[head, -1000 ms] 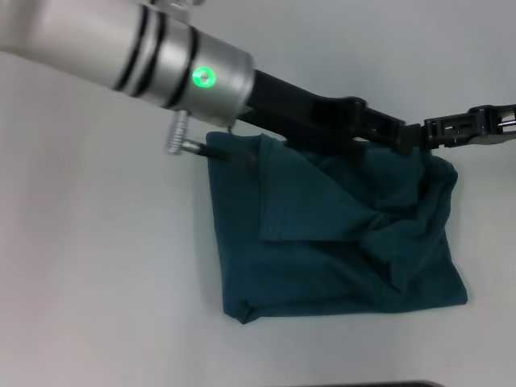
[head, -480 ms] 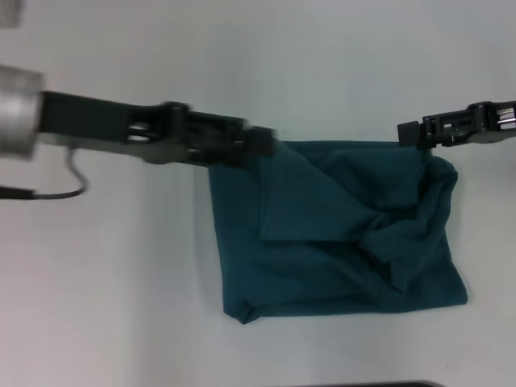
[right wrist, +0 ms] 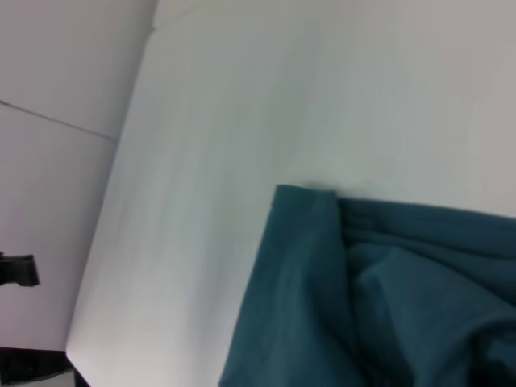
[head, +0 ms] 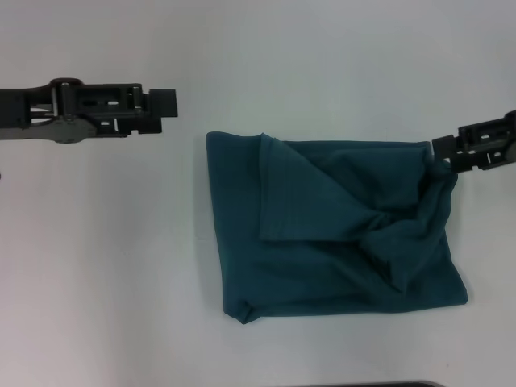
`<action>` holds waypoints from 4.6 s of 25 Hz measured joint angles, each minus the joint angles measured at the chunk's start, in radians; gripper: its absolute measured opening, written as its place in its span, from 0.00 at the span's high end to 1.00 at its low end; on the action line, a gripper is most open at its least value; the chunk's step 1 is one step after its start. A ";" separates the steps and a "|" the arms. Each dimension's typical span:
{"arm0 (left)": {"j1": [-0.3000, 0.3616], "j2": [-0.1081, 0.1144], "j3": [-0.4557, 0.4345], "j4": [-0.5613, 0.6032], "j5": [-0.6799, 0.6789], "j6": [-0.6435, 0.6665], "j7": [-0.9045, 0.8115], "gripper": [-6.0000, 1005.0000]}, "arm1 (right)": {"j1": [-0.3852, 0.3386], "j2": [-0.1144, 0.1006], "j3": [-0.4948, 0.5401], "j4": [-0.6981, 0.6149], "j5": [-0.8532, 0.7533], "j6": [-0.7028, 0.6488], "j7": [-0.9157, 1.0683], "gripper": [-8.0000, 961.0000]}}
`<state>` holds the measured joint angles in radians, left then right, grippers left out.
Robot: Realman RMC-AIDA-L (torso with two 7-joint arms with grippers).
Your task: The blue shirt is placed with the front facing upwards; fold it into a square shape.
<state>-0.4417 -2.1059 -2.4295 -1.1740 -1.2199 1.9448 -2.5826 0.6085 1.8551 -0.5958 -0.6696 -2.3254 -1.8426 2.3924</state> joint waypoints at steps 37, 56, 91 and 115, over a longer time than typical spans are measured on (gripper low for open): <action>-0.004 -0.013 -0.009 0.013 0.308 -0.020 0.162 0.27 | 0.035 0.061 -0.065 0.081 -0.060 0.172 0.071 0.23; -0.024 -0.028 -0.001 0.014 0.307 -0.023 0.162 0.27 | 0.048 0.069 -0.085 0.064 -0.059 0.208 0.084 0.44; -0.032 -0.024 -0.008 0.022 0.307 -0.024 0.156 0.27 | 0.048 0.050 -0.077 0.050 -0.005 0.222 0.110 0.92; -0.040 -0.002 -0.038 0.014 0.308 -0.015 0.143 0.27 | 0.037 0.012 0.069 0.022 -0.024 0.011 0.078 0.51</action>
<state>-0.4813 -2.1083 -2.4674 -1.1600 -0.9117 1.9296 -2.4399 0.6456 1.8671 -0.5263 -0.6472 -2.3496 -1.8321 2.4701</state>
